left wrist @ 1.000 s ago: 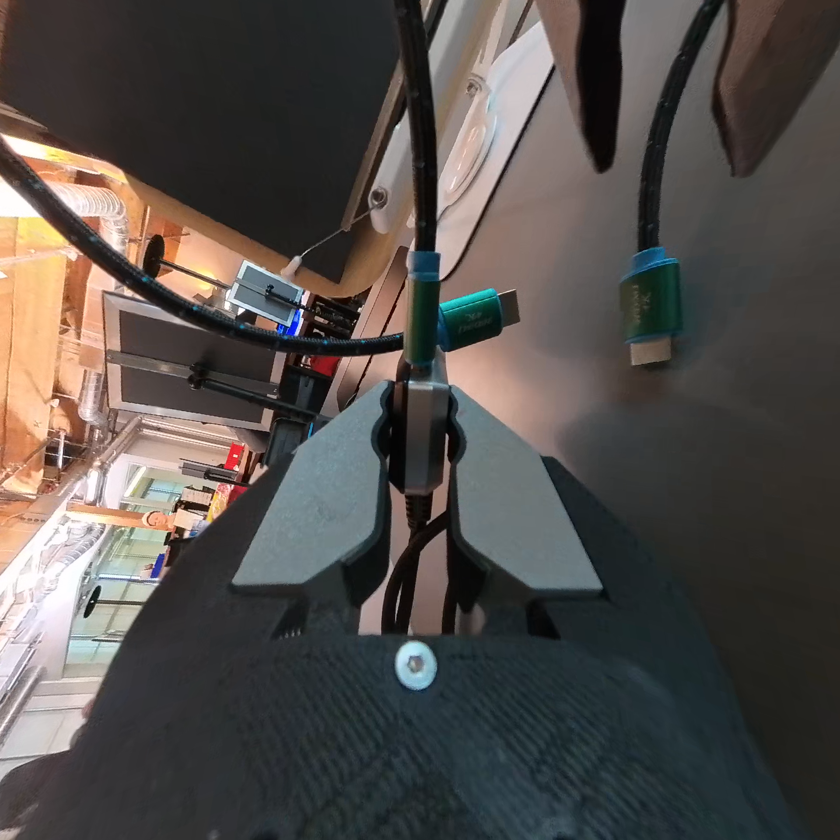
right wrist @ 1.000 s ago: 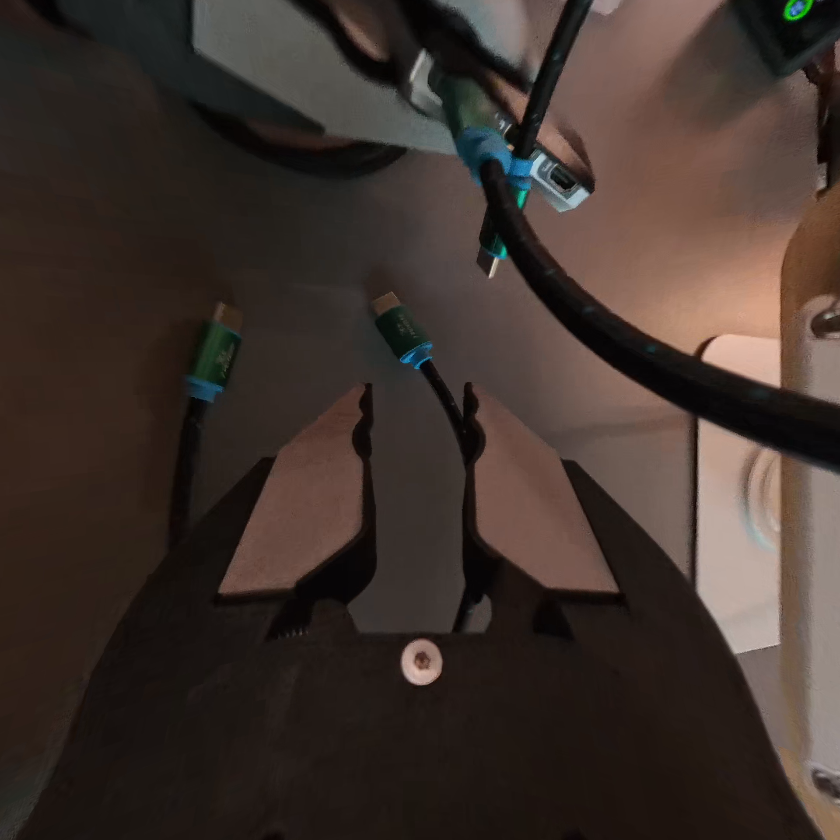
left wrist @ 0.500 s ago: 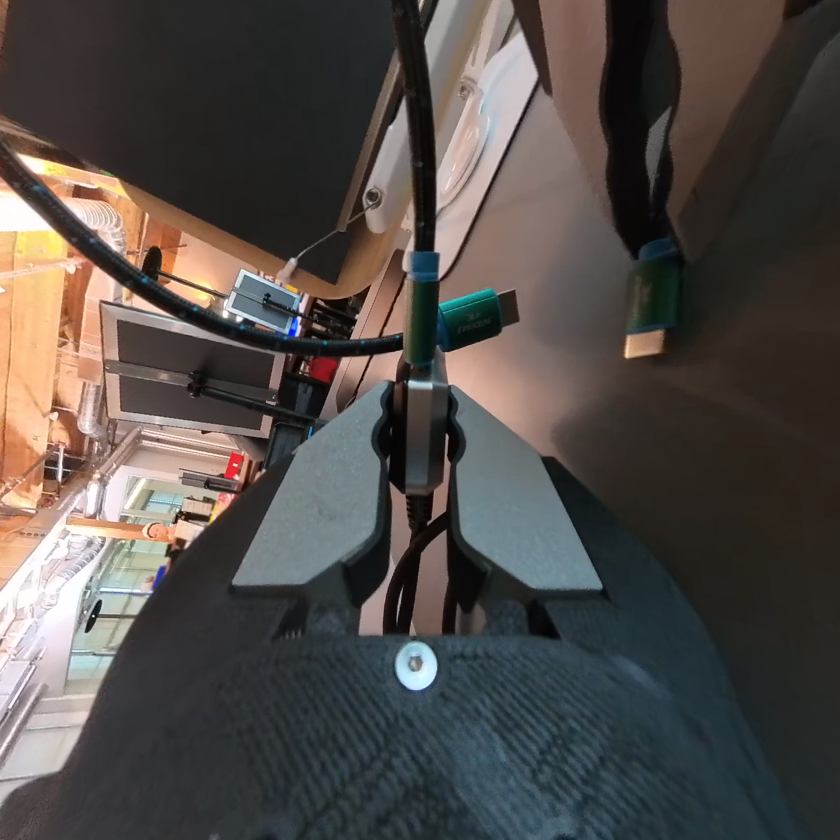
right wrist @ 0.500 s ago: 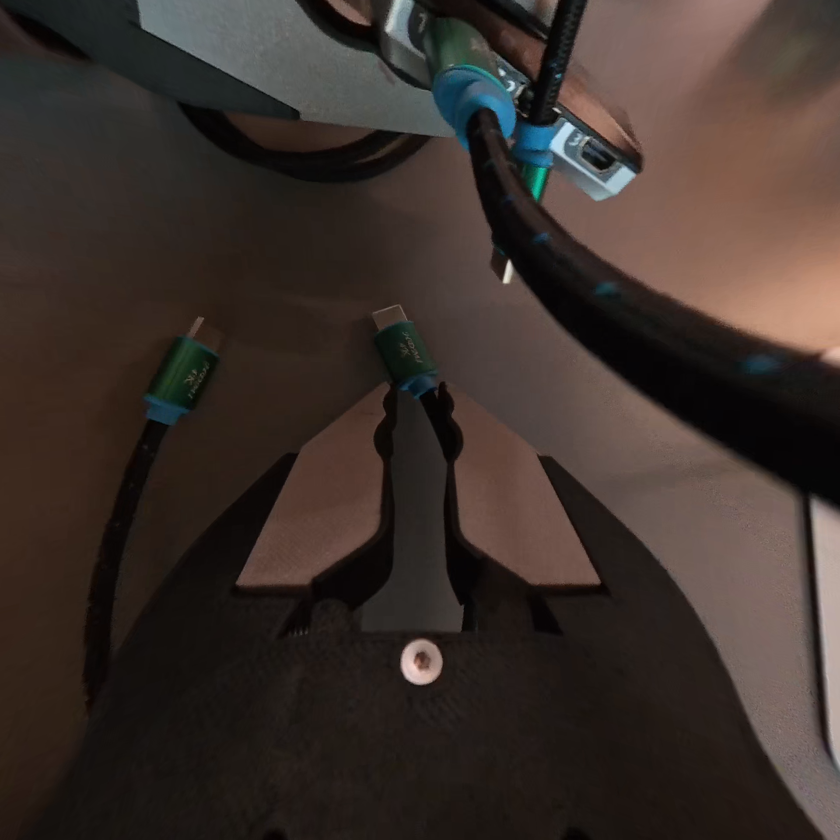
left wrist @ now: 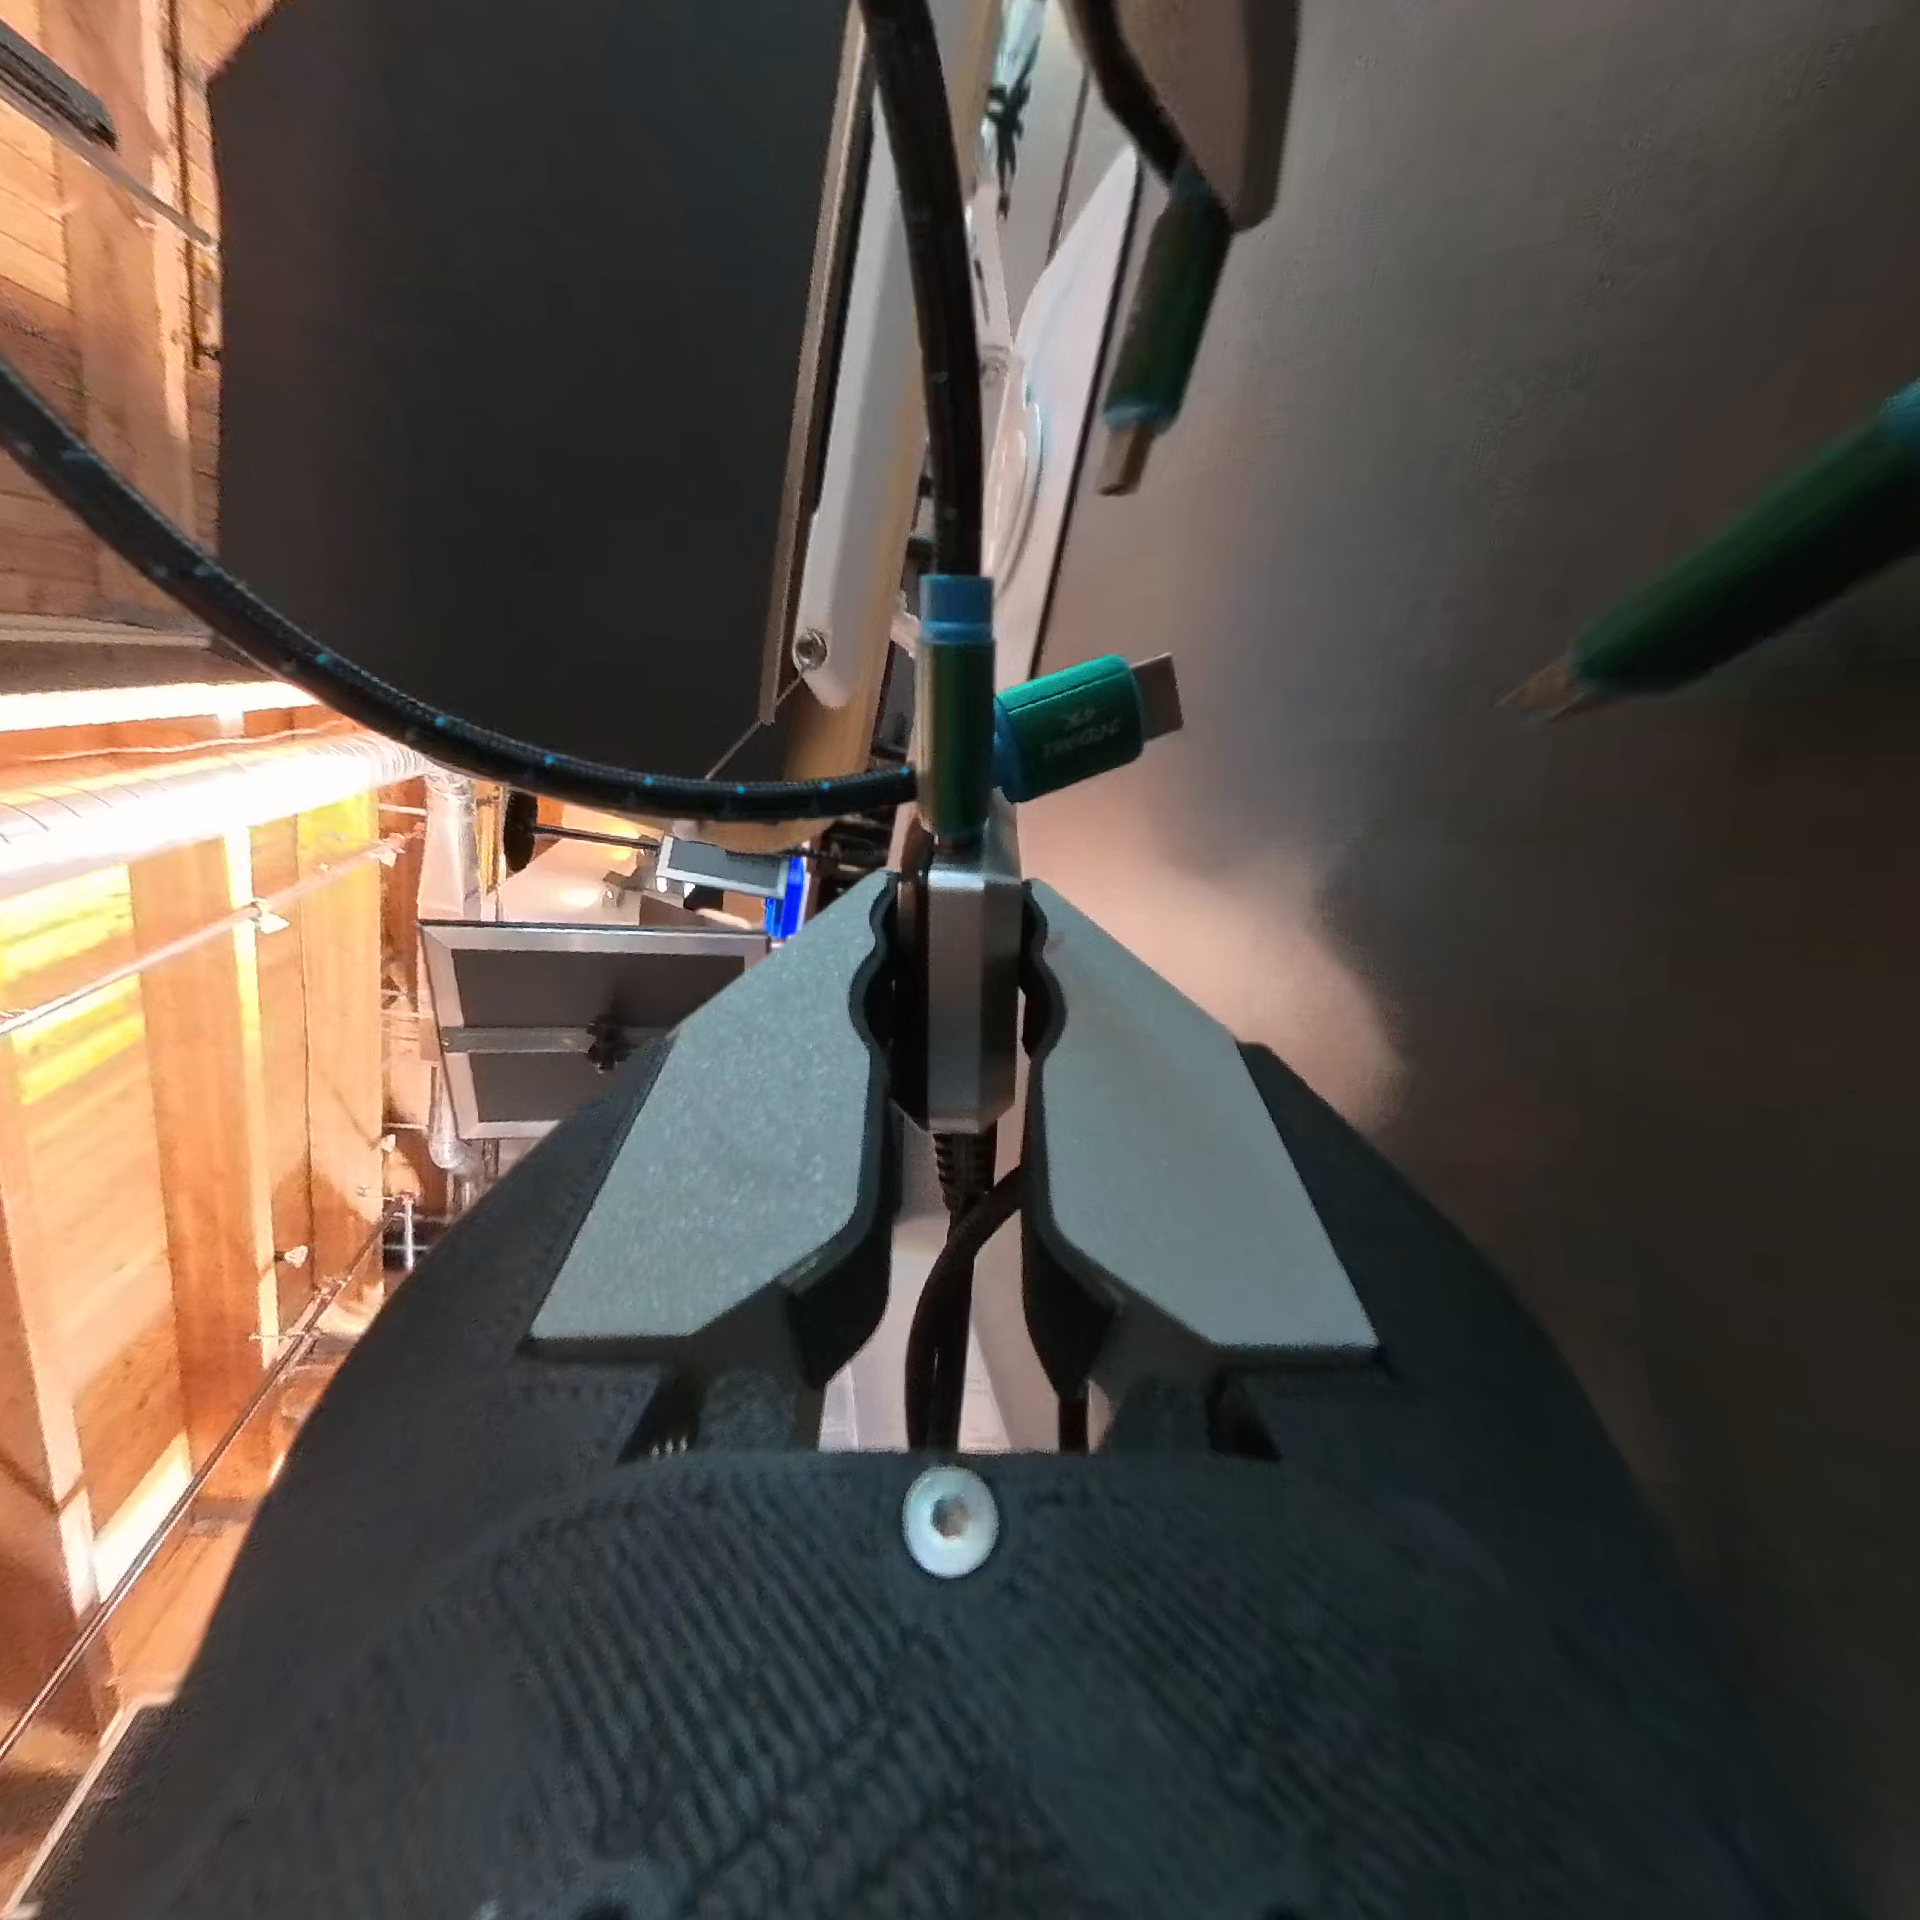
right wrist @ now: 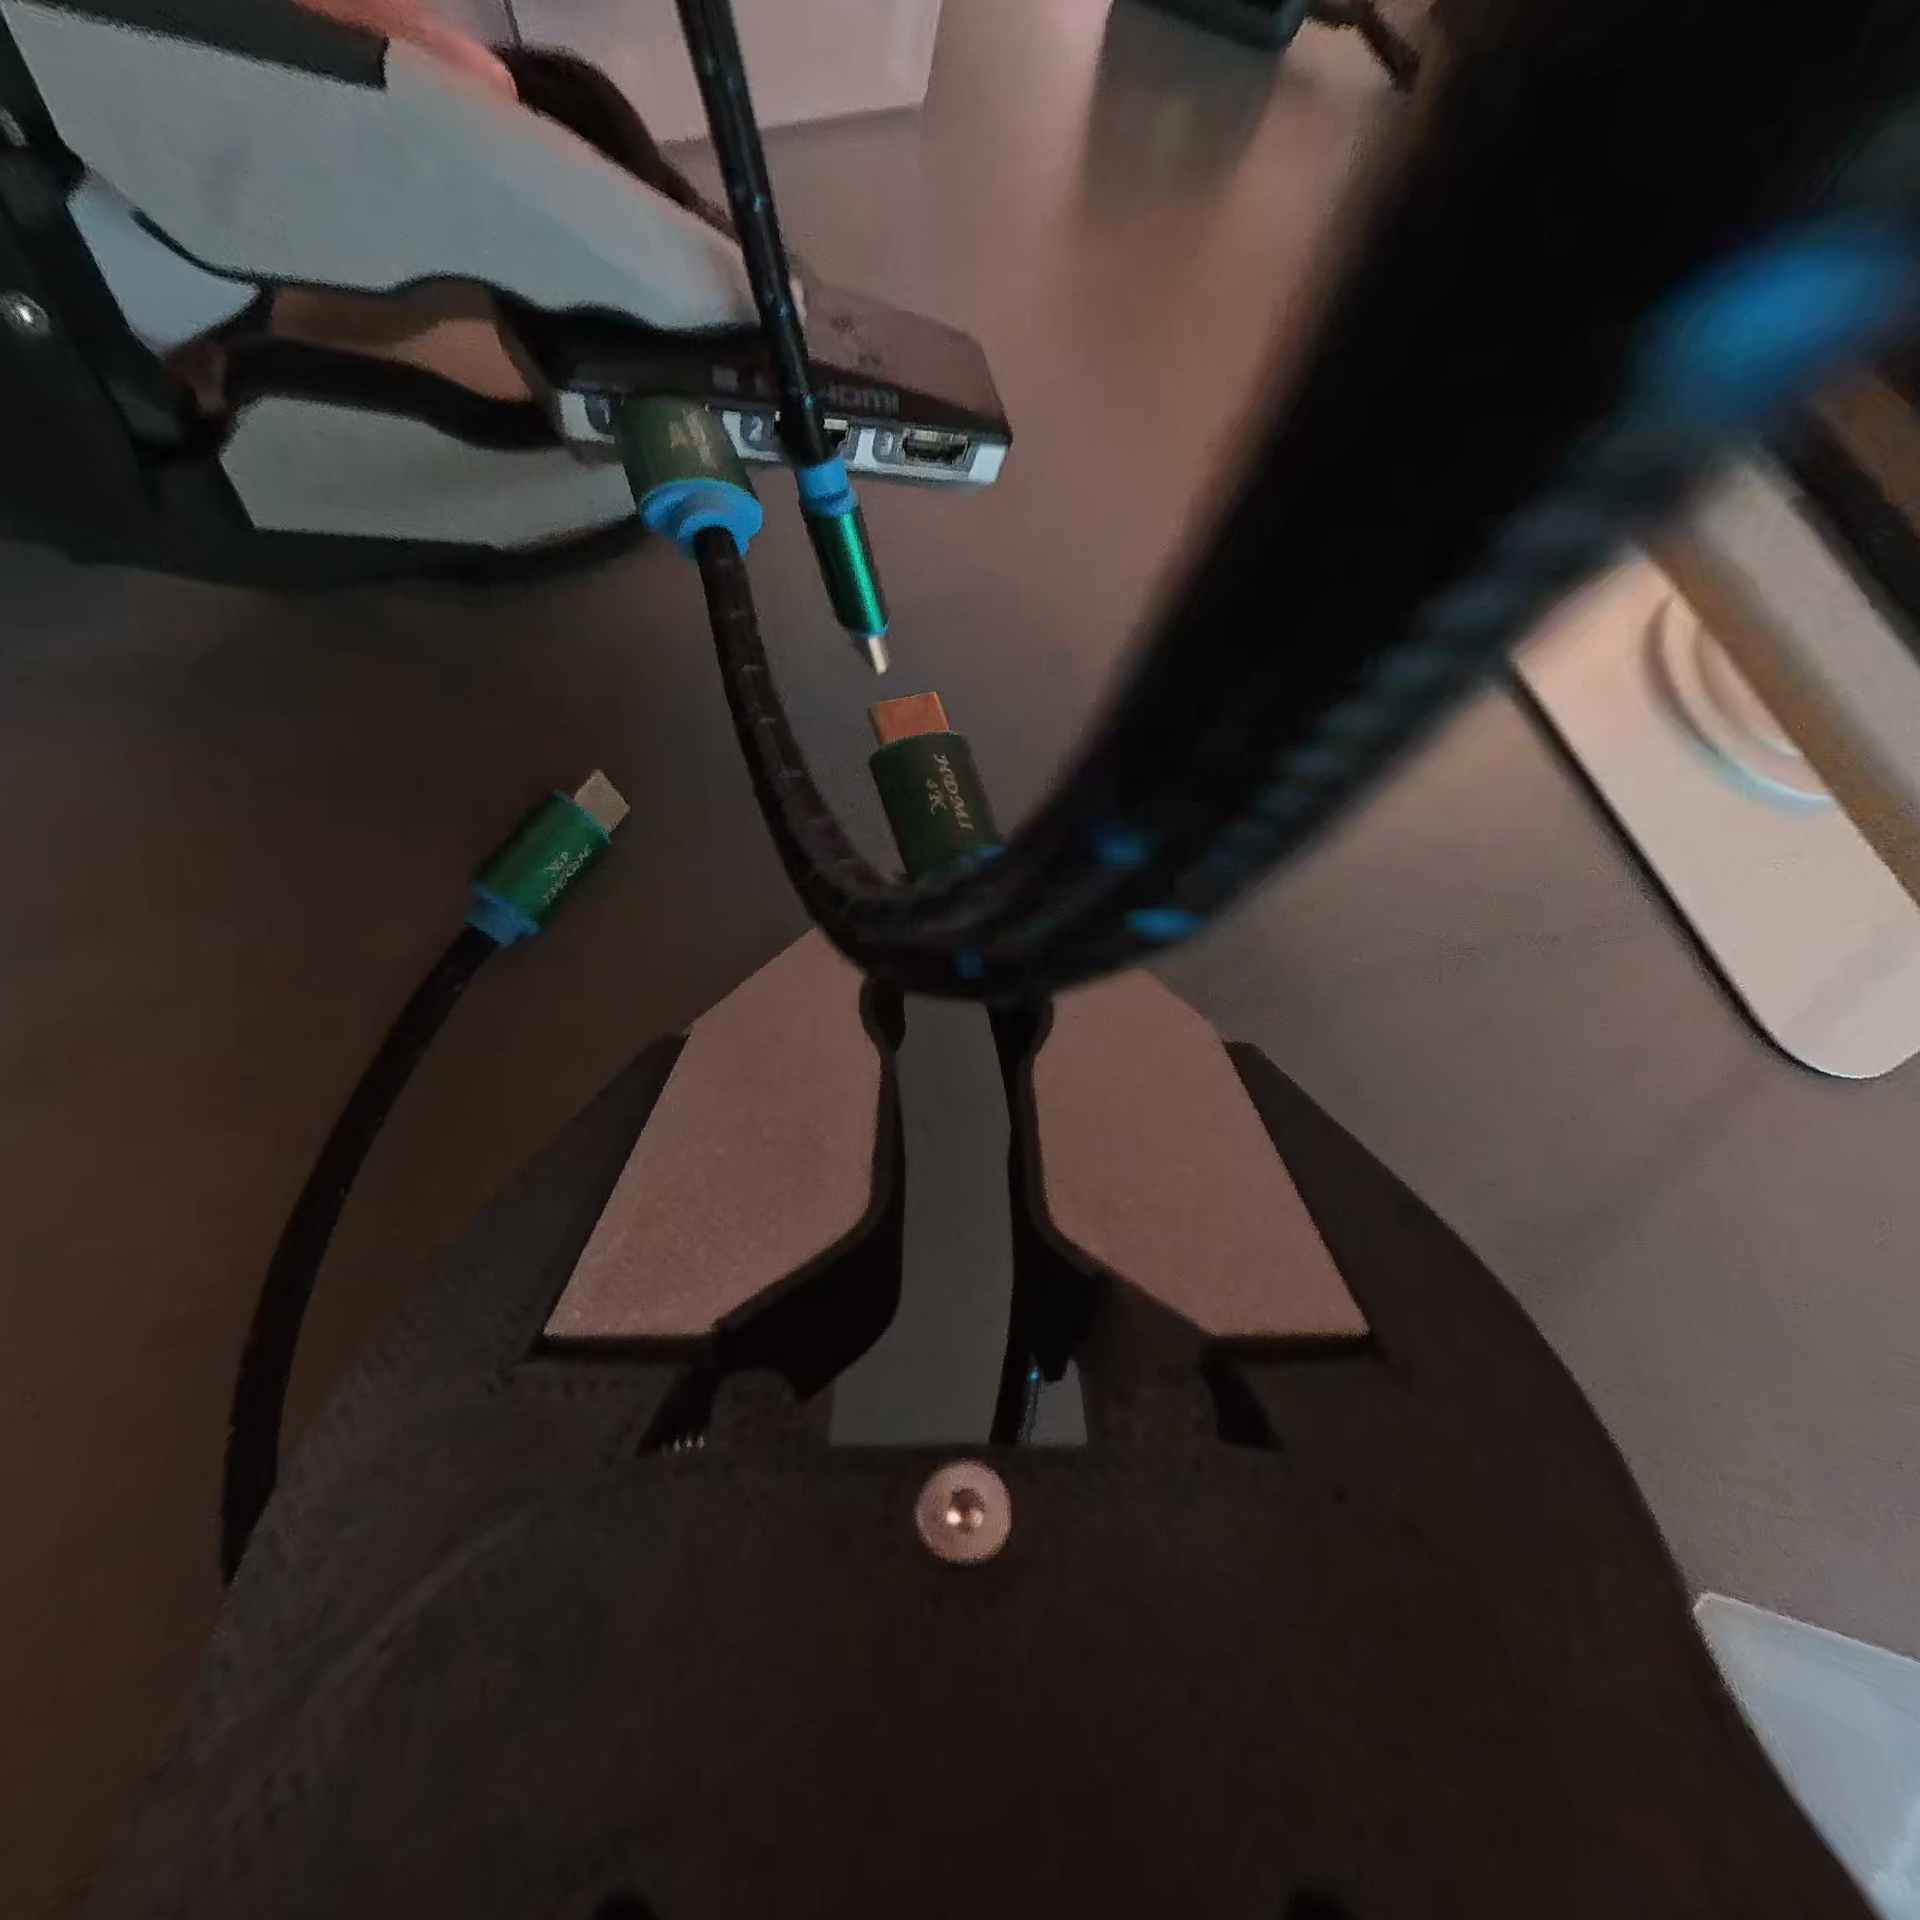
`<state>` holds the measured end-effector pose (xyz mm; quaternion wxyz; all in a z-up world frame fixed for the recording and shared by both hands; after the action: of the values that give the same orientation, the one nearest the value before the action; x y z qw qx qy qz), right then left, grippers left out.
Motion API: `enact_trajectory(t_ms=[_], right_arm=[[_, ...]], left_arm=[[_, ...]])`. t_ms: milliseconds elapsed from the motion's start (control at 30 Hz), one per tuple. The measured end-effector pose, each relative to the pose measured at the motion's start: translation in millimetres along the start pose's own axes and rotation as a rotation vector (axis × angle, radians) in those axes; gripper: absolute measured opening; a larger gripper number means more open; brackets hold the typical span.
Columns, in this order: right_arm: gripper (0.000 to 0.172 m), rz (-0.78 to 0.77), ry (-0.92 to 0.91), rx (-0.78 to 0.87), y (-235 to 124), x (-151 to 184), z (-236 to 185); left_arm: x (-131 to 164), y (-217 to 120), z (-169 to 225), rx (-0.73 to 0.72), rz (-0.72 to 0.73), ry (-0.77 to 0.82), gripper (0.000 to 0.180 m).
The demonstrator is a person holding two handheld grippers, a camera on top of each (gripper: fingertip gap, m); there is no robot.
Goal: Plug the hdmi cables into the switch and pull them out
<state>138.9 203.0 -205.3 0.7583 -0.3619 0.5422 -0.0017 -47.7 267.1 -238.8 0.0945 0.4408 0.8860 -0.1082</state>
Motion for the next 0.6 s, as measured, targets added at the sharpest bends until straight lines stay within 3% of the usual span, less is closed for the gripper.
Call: enact_trajectory(t_ms=[133,400,600], right_arm=[[0.011,0.090,0.009,0.007,-12,-11,-3],[0.009,0.101,-0.002,-0.017,-17,-16,-10],[0.011,0.062,0.154,-0.046,-9,-5,2]], left_arm=[[-9,-4,1,-0.016,0.072,0.018,0.018],[-15,-10,1,-0.030,0.167,0.048,0.018],[-15,-11,-4,-0.005,0.231,-0.090,0.019]])
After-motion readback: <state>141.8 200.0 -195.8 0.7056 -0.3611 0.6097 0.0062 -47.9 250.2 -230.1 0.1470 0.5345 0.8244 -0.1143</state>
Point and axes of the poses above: each gripper's, where its closed fingertips meet, y out along the fingers, x out of its underside, z = x × y across the jaws, the point moved 10 cm from there along -y, back along the fingers, and after that the axes turned 6 degrees about z, right-handed, at the moved point
